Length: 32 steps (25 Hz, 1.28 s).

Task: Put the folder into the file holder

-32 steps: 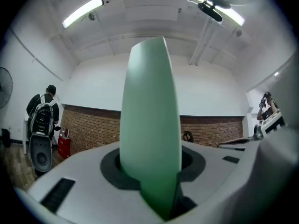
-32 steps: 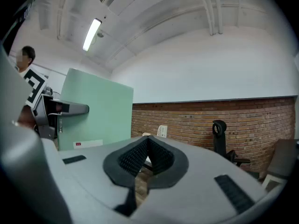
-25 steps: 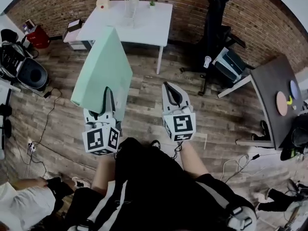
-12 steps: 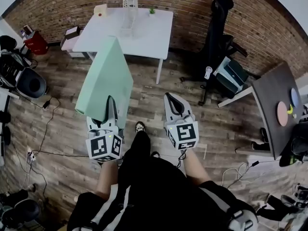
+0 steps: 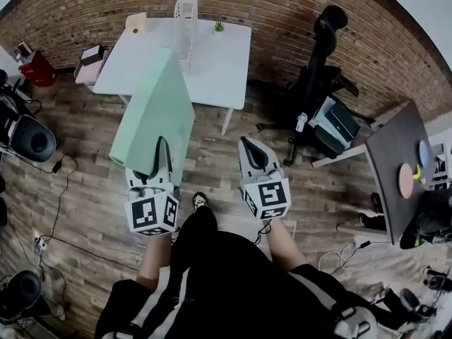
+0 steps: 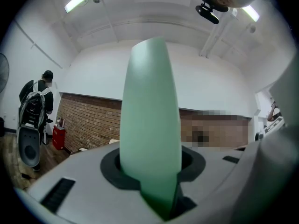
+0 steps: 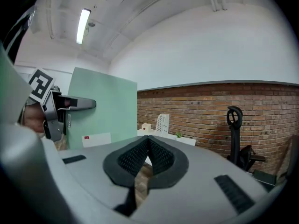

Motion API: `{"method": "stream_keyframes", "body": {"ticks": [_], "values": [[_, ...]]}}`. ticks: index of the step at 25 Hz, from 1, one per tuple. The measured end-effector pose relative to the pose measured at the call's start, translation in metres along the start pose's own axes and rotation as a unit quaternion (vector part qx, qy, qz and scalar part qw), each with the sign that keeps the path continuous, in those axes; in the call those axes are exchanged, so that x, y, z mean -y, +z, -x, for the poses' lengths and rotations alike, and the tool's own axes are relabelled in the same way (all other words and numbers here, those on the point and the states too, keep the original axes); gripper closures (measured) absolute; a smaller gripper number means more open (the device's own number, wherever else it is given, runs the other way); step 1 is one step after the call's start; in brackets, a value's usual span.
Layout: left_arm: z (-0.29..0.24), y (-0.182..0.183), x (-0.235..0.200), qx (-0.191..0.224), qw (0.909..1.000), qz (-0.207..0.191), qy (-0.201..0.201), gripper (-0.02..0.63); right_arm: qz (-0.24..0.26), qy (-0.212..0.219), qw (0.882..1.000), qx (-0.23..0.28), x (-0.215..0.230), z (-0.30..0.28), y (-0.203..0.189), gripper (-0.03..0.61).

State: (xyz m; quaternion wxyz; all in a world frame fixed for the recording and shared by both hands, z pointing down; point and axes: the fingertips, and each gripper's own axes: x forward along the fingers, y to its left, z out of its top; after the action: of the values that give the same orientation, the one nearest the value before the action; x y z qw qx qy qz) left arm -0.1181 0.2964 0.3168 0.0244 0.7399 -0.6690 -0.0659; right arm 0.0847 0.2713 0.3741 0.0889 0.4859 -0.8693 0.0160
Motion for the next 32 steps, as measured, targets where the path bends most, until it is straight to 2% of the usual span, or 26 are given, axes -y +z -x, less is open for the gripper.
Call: {"method": "stream_keyframes", "body": {"ticks": [7,14,26,32], "values": [[-0.046,0.000,-0.037,-0.004,0.9999,0.016,-0.001,0.456,0.010,0.006,1.000,-0.018,-0.004,-0.060,0.012,0.571],[-0.085,0.002,-0.068,0.005,0.9996,0.026,-0.011,0.456,0.022,-0.007,0.999,-0.022,-0.005,-0.106,0.025,0.571],[-0.140,-0.001,-0.056,0.006,0.9993,0.028,-0.024,0.456,0.022,-0.009,0.999,-0.021,0.030,-0.143,0.025,0.571],[-0.181,0.008,-0.047,0.026,0.9994,0.013,-0.021,0.456,0.011,-0.002,1.000,-0.005,0.064,-0.176,0.030,0.571]]}}
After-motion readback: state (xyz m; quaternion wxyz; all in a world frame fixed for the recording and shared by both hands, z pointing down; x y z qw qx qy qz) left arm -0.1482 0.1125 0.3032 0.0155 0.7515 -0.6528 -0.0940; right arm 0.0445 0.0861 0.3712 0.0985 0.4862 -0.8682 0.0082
